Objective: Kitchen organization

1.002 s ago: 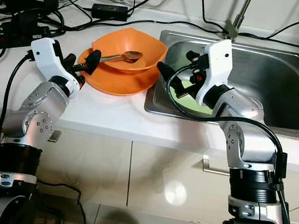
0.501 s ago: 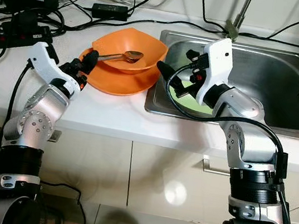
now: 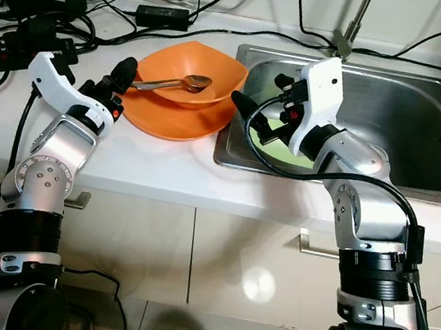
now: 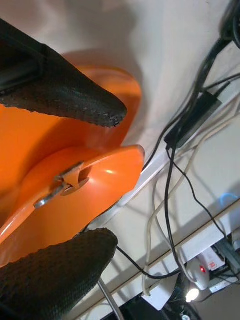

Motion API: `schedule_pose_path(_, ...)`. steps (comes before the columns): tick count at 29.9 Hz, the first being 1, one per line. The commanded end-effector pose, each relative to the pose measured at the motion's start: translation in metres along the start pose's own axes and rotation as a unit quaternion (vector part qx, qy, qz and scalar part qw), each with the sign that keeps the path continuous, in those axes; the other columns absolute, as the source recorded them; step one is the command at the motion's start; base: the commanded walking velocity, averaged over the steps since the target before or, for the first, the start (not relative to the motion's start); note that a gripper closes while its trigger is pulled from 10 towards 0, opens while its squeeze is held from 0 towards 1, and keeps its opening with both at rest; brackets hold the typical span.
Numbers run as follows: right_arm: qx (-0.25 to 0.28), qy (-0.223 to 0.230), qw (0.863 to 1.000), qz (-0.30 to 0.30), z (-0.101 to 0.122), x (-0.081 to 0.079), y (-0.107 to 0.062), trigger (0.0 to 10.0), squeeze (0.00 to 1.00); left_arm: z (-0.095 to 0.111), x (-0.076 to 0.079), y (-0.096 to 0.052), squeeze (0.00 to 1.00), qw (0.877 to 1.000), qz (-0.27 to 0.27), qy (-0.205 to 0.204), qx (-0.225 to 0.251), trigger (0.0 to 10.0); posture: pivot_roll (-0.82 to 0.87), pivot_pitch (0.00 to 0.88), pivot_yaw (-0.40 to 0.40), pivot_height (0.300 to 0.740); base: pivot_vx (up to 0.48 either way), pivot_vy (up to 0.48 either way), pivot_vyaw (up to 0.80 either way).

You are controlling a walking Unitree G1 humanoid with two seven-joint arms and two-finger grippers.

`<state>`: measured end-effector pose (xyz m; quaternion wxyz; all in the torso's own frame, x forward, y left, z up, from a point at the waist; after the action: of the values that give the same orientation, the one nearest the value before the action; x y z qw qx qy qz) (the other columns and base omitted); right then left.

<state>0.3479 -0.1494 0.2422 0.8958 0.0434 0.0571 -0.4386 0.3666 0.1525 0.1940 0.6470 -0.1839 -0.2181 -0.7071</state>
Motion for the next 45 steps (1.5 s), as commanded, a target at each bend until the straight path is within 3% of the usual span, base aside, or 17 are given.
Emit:
schedule_pose_path(1, 0.0, -0.009, 1.0, 0.003, 0.002, -0.002, -0.001, 10.0, 0.0, -0.005, -0.002, 0.002, 0.0, 1.0, 0.009, -0.013, -0.016, 10.0, 0.0, 0.031, 0.029, 0.74, 0.0, 0.0, 0.0)
schedule_pose_path(2, 0.0, -0.009, 1.0, 0.003, 0.002, -0.002, -0.001, 10.0, 0.0, -0.006, -0.003, 0.002, 0.0, 1.0, 0.012, -0.019, -0.02, 8.6, 0.0, 0.032, 0.031, 0.74, 0.0, 0.0, 0.0)
schedule_pose_path(3, 0.0, -0.009, 1.0, 0.002, 0.002, -0.002, -0.001, 10.0, 0.0, -0.008, -0.003, 0.003, 0.0, 0.999, 0.015, -0.025, -0.022, 3.8, 0.0, 0.033, 0.032, 0.74, 0.0, 0.0, 0.0)
schedule_pose_path(4, 0.0, -0.009, 1.0, 0.002, 0.002, -0.002, -0.001, 10.0, 0.0, -0.009, -0.003, 0.003, 0.0, 0.999, 0.016, -0.027, -0.023, 3.8, 0.0, 0.033, 0.032, 0.74, 0.0, 0.0, 0.0)
schedule_pose_path(5, -0.001, -0.009, 1.0, 0.001, 0.002, -0.002, -0.001, 10.0, 0.0, -0.009, -0.002, 0.004, 0.0, 0.999, 0.015, -0.029, -0.024, 2.4, 0.0, 0.035, 0.031, 0.74, 0.0, 0.0, 0.0)
schedule_pose_path(6, -0.001, -0.009, 1.0, 0.001, 0.002, -0.002, -0.001, 10.0, 0.0, -0.009, -0.002, 0.004, 0.0, 0.999, 0.015, -0.029, -0.024, 2.4, 0.0, 0.035, 0.031, 0.74, 0.0, 0.0, 0.0)
schedule_pose_path(8, -0.001, -0.008, 1.0, 0.001, 0.002, -0.002, -0.002, 10.0, 0.0, -0.01, -0.001, 0.005, 0.0, 0.999, 0.013, -0.033, -0.028, 5.1, 0.0, 0.035, 0.031, 0.74, 0.0, 0.0, 0.0)
schedule_pose_path(9, -0.001, -0.008, 1.0, 0.001, 0.002, -0.002, -0.002, 10.0, 0.0, -0.011, -0.001, 0.005, 0.0, 0.999, 0.013, -0.033, -0.029, 8.2, -0.01, 0.037, 0.031, 0.74, 0.0, 0.0, 0.0)
schedule_pose_path(10, -0.001, -0.008, 1.0, 0.001, 0.002, -0.002, -0.002, 10.0, 0.0, -0.011, -0.001, 0.005, 0.0, 0.999, 0.013, -0.034, -0.03, 8.2, -0.01, 0.037, 0.031, 0.74, 0.0, 0.0, 0.0)
schedule_pose_path(11, -0.001, -0.007, 1.0, 0.003, 0.003, -0.003, -0.002, 10.0, 0.0, -0.011, -0.001, 0.006, 0.0, 0.999, 0.013, -0.039, -0.03, 10.0, -0.01, 0.037, 0.031, 0.74, 0.0, 0.0, 0.0)
schedule_pose_path(31, -0.06, 0.014, 0.99, 0.124, -0.013, -0.034, -0.022, 10.0, 0.0, -0.002, -0.001, 0.017, 0.0, 0.996, 0.012, -0.083, -0.022, 10.0, -0.01, 0.041, 0.032, 0.74, 0.0, 0.0, 0.0)
schedule_pose_path(32, -0.061, 0.013, 0.99, 0.124, -0.013, -0.034, -0.022, 10.0, 0.0, -0.002, 0.0, 0.018, 0.0, 0.996, 0.011, -0.086, -0.023, 9.6, -0.01, 0.041, 0.032, 0.74, 0.0, 0.0, 0.0)
schedule_pose_path(33, -0.063, 0.013, 0.99, 0.125, -0.013, -0.034, -0.023, 10.0, 0.0, -0.003, 0.0, 0.018, 0.0, 0.995, 0.011, -0.091, -0.026, 7.7, -0.01, 0.042, 0.031, 0.74, 0.0, 0.0, 0.0)
schedule_pose_path(34, -0.065, 0.012, 0.99, 0.126, -0.014, -0.034, -0.023, 10.0, 0.0, -0.004, 0.001, 0.02, 0.0, 0.995, 0.011, -0.098, -0.028, 3.9, -0.01, 0.042, 0.031, 0.74, 0.0, 0.0, 0.0)
schedule_pose_path(37, -0.067, 0.01, 0.99, 0.126, -0.014, -0.035, -0.024, 10.0, 0.0, -0.004, 0.001, 0.021, 0.0, 0.994, 0.013, -0.105, -0.029, 2.4, -0.02, 0.042, 0.032, 0.74, 0.0, 0.0, 0.0)
schedule_pose_path(38, -0.068, 0.009, 0.99, 0.126, -0.014, -0.035, -0.024, 10.0, 0.0, -0.004, 0.0, 0.021, 0.0, 0.994, 0.014, -0.109, -0.029, 0.7, -0.02, 0.042, 0.032, 0.74, 0.0, 0.0, 0.0)
schedule_pose_path(45, -0.071, 0.006, 0.99, 0.125, -0.015, -0.035, -0.025, 10.0, 0.0, 0.0, 0.001, 0.025, 0.0, 0.991, 0.011, -0.131, -0.024, 0.0, -0.02, 0.039, 0.033, 0.74, 0.0, 0.0, 0.0)
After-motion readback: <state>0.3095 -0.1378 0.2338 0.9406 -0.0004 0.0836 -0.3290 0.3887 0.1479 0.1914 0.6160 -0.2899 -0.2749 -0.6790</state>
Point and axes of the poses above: a point about 5 cm out from each wrist's last joint towards the gripper, its own y axis pointing out of the wrist towards the gripper, its own z axis along the axis of the wrist's last joint, x = y × z, the point moved 1 cm from there along y, pointing out of the wrist towards the gripper, and after that the axes turned 15 degrees about y, right-handed, at the moved point
